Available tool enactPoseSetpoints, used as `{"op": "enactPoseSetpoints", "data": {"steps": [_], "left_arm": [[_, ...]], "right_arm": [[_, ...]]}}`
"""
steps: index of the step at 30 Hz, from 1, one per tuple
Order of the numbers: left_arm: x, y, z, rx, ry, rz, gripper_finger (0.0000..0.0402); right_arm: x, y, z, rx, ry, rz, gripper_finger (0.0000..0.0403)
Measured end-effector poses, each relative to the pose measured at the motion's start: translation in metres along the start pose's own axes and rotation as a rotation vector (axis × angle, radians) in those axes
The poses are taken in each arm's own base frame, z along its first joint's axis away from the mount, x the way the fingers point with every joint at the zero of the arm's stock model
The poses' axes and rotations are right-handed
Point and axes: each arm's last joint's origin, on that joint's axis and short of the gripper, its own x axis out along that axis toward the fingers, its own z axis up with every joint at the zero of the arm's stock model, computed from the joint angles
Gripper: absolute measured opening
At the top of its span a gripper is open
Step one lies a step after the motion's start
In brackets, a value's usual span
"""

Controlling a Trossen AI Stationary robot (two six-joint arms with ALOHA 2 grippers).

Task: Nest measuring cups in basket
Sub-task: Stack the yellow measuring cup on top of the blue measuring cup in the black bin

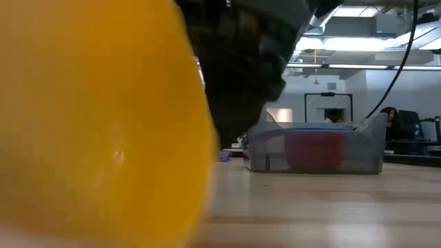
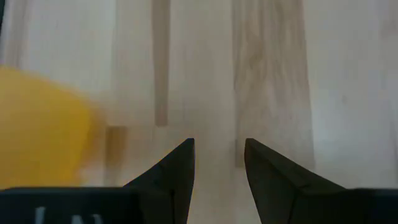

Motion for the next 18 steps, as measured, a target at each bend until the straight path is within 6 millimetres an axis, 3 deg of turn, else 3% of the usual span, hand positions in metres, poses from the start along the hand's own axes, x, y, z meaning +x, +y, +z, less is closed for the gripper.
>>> {"op": "enactPoseSetpoints", "data": {"steps": [11,18], "left_arm": [[0.0,0.0,0.0,-0.001,-0.001,-0.002,0.0086],[-0.002,-0.021,0.006,-0.053,-0.016,-0.166,0.0086]], "right_arm": [[-0.021,-0.004,0.013,-0.008,-0.049,-0.019,0.0137],[-0.04,-0.012,-0.001,0.039,0.13,-0.096,0.0129]]}}
